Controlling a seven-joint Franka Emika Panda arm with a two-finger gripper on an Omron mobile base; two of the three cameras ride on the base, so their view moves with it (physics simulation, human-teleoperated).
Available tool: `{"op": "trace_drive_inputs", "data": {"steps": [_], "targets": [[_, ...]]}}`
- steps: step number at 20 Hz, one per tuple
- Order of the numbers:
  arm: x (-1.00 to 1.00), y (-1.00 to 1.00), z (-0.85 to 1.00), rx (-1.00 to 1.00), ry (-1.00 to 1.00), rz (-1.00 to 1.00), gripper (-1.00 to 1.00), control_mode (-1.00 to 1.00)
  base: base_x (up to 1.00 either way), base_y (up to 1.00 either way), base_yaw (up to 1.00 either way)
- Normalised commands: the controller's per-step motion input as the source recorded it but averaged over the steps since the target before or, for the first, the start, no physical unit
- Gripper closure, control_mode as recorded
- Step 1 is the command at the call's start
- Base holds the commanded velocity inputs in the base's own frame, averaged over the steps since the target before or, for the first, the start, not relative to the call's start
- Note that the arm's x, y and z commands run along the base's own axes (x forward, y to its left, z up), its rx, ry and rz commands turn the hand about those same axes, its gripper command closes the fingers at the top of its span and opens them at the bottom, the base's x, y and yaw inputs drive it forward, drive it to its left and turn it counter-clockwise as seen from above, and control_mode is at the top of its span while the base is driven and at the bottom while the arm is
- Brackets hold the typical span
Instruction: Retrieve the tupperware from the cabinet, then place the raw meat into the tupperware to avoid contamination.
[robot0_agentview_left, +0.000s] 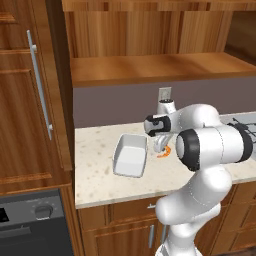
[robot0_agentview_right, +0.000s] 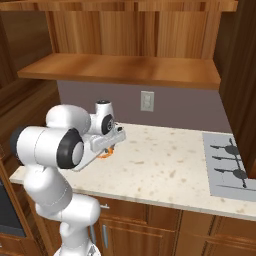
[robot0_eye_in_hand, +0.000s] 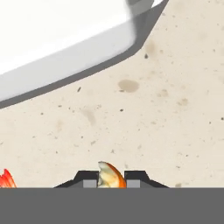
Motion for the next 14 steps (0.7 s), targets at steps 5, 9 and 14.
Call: {"op": "trace_drive_inputs", "data": {"steps": [5, 9, 14], "targets": [[-0.09, 0.12, 0.51, 0.0, 0.0, 0.0, 1.0, -1.0, 0.0, 0.0, 0.0], [-0.03, 0.21, 0.44, 0.0, 0.0, 0.0, 1.0, -1.0, 0.0, 0.0, 0.0], [0.0, 0.33, 0.31, -0.01, 0.0, 0.0, 1.0, -1.0, 0.0, 0.0, 0.0]]}}
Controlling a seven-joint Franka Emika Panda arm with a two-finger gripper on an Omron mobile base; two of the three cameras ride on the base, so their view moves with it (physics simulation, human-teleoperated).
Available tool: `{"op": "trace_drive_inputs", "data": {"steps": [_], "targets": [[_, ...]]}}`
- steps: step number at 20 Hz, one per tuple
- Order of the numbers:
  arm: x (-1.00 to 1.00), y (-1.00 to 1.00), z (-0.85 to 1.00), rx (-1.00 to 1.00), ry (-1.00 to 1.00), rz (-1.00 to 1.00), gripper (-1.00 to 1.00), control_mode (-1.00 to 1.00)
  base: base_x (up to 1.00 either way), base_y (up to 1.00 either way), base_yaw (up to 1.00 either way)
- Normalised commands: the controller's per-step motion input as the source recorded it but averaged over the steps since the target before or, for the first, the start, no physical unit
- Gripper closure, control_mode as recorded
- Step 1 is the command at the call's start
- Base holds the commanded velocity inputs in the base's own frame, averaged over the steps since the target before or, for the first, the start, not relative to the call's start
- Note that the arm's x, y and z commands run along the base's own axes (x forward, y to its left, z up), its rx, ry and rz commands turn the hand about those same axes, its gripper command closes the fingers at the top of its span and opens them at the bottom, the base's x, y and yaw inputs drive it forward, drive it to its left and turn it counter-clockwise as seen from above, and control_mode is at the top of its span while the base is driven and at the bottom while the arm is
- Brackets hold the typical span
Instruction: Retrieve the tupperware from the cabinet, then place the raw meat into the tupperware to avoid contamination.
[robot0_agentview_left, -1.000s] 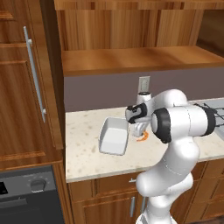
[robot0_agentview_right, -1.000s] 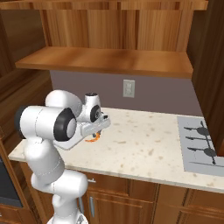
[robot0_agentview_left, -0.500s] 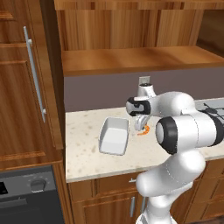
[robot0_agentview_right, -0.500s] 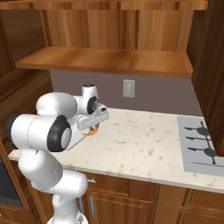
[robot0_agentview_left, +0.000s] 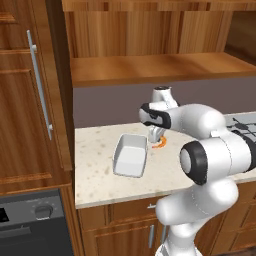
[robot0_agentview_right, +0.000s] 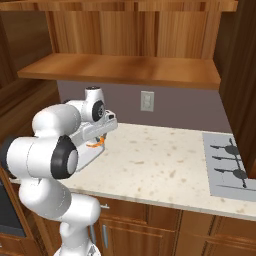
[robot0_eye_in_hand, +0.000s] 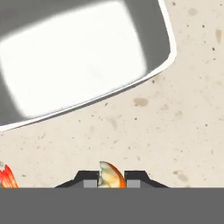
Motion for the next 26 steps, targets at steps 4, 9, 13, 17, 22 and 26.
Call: {"op": "trace_drive_inputs", "data": {"steps": [4, 9, 13, 17, 22, 26], "targets": [[0.0, 0.38, 0.22, -0.01, 0.0, 0.0, 1.0, -1.0, 0.0, 0.0, 0.0], [0.0, 0.4, 0.08, -0.01, 0.0, 0.0, 1.0, -1.0, 0.0, 0.0, 0.0], [0.03, 0.38, -0.03, 0.0, -0.01, 0.0, 1.0, -1.0, 0.0, 0.0, 0.0], [0.03, 0.3, -0.15, 0.0, -0.04, 0.0, 1.0, -1.0, 0.0, 0.0, 0.0], [0.05, 0.2, -0.17, 0.0, -0.04, 0.0, 1.0, -1.0, 0.0, 0.0, 0.0], [0.06, 0.08, -0.17, 0.0, -0.04, 0.0, 1.0, -1.0, 0.0, 0.0, 0.0]]}}
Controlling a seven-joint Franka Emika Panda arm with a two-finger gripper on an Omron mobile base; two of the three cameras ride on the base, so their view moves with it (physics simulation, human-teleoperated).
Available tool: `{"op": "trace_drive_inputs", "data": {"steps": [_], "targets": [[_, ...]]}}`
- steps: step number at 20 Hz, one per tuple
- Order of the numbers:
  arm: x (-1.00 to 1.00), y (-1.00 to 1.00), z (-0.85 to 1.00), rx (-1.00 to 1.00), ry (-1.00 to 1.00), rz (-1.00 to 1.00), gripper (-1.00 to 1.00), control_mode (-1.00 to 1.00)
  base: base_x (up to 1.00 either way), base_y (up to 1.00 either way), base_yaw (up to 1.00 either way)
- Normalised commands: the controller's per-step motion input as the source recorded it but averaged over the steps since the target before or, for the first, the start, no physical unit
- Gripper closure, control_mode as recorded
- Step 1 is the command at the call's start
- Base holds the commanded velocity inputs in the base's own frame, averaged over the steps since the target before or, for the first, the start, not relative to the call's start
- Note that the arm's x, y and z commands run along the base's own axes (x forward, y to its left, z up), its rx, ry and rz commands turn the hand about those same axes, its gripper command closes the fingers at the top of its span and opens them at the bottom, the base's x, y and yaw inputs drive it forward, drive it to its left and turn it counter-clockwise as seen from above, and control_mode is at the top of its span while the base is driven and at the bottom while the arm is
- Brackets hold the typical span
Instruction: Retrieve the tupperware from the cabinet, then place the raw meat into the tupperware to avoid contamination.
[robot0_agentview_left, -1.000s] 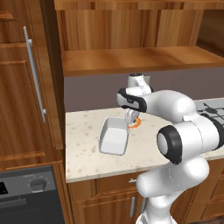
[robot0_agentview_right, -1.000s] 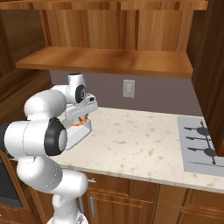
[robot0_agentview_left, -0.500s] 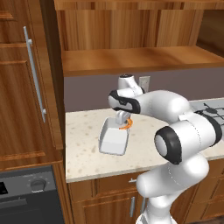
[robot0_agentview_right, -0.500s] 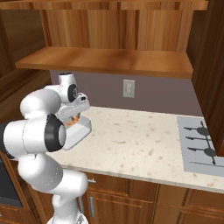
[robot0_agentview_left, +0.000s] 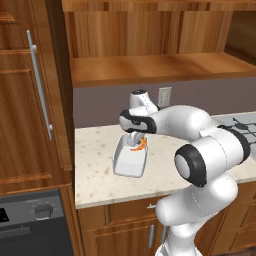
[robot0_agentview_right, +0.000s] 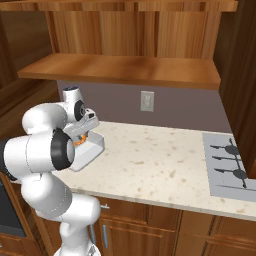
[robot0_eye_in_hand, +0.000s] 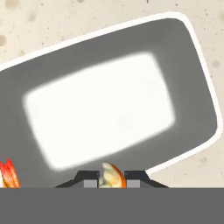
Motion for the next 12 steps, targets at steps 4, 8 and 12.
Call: {"op": "trace_drive_inputs", "data": {"steps": [4, 8, 12], "targets": [[0.09, 0.03, -0.15, 0.0, -0.04, 0.0, 1.0, -1.0, 0.0, 0.0, 0.0], [0.09, 0.01, -0.14, 0.0, -0.03, 0.0, 1.0, -1.0, 0.0, 0.0, 0.0], [0.1, 0.04, -0.1, 0.0, -0.02, 0.0, 1.0, -1.0, 0.0, 0.0, 0.0]]}}
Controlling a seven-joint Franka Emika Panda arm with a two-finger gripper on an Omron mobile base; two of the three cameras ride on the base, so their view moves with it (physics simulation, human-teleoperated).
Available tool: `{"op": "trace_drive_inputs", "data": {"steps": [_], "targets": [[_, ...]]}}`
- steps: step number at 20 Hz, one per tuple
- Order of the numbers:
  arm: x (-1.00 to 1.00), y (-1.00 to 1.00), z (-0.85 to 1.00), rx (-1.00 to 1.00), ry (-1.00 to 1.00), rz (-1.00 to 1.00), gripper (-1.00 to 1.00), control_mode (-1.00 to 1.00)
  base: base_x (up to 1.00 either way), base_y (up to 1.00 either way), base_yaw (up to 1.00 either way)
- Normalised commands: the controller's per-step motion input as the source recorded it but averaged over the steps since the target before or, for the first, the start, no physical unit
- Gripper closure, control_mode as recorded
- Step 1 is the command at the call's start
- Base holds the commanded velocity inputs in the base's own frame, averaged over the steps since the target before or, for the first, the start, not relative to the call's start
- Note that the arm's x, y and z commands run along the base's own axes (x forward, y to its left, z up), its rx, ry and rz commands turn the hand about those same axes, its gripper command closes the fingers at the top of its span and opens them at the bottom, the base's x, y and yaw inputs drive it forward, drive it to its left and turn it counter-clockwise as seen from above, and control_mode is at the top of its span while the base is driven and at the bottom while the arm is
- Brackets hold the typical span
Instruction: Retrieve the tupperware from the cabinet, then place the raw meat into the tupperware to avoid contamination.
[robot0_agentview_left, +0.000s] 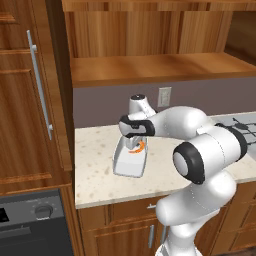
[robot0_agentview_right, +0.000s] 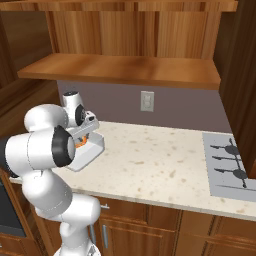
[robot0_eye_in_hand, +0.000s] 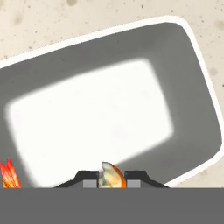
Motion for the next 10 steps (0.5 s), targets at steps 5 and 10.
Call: {"op": "trace_drive_inputs", "data": {"steps": [5, 10], "targets": [[0.09, 0.07, -0.08, 0.0, -0.02, 0.0, 1.0, -1.0, 0.0, 0.0, 0.0], [0.07, 0.07, -0.1, 0.0, -0.01, 0.0, 1.0, -1.0, 0.0, 0.0, 0.0]]}}
